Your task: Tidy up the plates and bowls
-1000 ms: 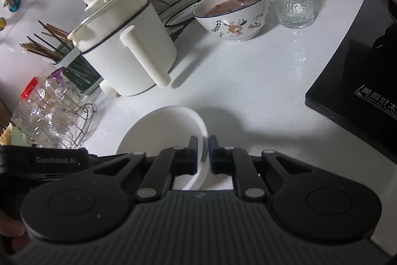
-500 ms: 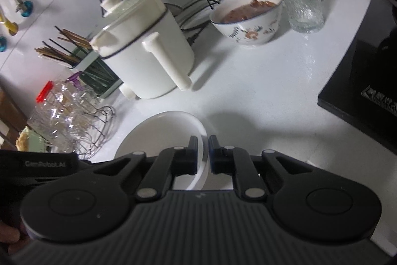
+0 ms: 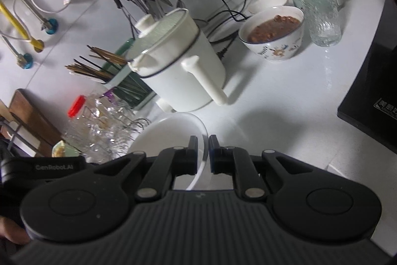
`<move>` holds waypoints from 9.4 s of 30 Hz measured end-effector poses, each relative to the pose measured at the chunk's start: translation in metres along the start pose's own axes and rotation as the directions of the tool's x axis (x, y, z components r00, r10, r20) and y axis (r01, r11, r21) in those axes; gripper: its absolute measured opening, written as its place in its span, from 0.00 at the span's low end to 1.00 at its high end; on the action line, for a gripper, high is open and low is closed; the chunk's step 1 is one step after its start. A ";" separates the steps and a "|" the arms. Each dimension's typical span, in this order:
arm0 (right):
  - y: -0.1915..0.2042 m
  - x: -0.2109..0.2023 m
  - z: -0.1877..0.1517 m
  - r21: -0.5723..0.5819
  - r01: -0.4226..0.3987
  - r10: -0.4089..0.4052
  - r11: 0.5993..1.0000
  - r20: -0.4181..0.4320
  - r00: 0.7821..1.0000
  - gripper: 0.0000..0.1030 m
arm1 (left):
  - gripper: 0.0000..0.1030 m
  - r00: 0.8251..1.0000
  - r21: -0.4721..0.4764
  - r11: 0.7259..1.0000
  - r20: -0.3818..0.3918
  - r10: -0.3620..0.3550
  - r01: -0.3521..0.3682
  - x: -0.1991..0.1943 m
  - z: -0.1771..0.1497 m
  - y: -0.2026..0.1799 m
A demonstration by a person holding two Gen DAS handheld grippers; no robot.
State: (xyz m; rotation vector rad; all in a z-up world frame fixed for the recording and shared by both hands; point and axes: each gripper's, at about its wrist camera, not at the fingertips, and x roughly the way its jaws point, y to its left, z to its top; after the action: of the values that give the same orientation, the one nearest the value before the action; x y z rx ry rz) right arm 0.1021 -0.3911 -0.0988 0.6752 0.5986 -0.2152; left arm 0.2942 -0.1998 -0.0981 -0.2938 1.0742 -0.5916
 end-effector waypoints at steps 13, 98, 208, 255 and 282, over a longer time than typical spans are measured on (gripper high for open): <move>0.025 -0.003 -0.003 -0.043 -0.046 0.044 0.998 -0.044 0.998 0.11 | 0.15 1.000 -0.039 0.999 0.012 0.027 -0.026 -0.032 -0.006 0.019; 0.129 0.133 -0.105 -0.244 -0.080 -0.050 0.967 -0.485 0.873 0.15 | 0.49 0.965 -0.236 0.938 0.001 0.261 -0.253 -0.106 -0.045 0.161; 0.257 0.025 -0.135 -0.277 -0.206 0.054 0.939 -0.470 0.881 0.16 | 0.23 0.978 -0.302 0.932 -0.021 0.205 -0.202 -0.221 -0.078 0.219; 0.305 0.063 -0.151 -0.411 -0.202 0.031 0.889 -0.386 0.922 0.39 | 0.41 0.939 -0.190 0.923 0.018 0.343 -0.334 -0.234 -0.042 0.282; 0.259 -0.128 -0.123 -0.520 -0.254 0.241 0.816 -0.094 0.966 0.40 | 0.93 0.785 -0.114 0.861 0.366 0.500 -0.495 -0.371 -0.164 0.094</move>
State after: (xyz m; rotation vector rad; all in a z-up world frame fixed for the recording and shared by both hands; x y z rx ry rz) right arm 0.0399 -0.1142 0.0347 0.2102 0.5530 0.2039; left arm 0.0507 0.1021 0.0523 -0.1150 0.7256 -0.0390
